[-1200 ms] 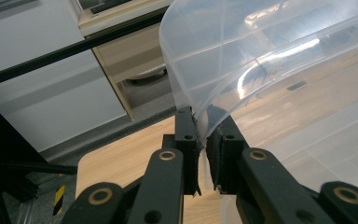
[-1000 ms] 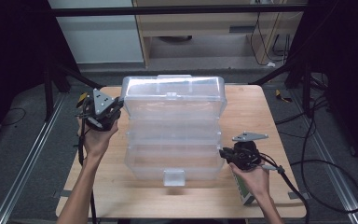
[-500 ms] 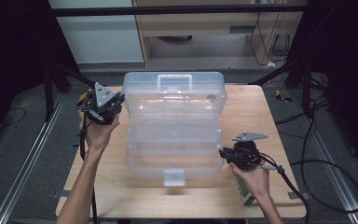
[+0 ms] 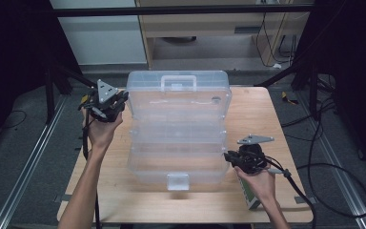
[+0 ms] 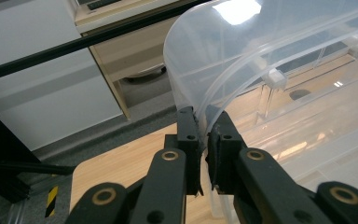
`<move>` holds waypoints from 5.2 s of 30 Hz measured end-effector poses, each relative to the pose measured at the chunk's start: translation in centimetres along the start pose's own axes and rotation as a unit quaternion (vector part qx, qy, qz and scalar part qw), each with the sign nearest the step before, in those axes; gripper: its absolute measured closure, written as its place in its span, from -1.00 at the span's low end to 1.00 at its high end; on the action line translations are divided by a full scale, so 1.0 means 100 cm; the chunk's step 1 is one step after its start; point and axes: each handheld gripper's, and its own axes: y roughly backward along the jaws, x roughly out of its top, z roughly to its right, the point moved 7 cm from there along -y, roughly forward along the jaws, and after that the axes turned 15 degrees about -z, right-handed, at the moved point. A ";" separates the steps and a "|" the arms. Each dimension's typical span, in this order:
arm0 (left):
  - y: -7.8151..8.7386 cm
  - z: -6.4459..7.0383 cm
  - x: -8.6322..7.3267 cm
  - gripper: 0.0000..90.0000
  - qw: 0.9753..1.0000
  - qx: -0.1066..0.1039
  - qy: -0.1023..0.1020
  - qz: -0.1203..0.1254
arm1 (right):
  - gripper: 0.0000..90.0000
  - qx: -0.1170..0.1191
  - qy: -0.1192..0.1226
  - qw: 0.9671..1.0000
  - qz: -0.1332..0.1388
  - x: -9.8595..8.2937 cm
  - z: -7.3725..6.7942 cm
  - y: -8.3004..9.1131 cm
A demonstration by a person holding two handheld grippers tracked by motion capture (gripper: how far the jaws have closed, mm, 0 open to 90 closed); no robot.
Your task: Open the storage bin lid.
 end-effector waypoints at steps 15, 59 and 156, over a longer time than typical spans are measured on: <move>-0.006 -0.003 0.006 0.87 1.000 -0.007 0.002 -0.007 | 0.71 0.001 0.001 1.000 0.000 0.000 0.000 0.000; -0.028 -0.008 0.021 0.84 1.000 0.016 0.013 -0.010 | 0.71 0.001 0.002 1.000 0.001 0.000 0.000 0.000; -0.121 -0.030 0.040 0.81 0.997 0.014 0.023 -0.067 | 0.71 0.003 0.002 1.000 -0.001 0.000 0.000 0.000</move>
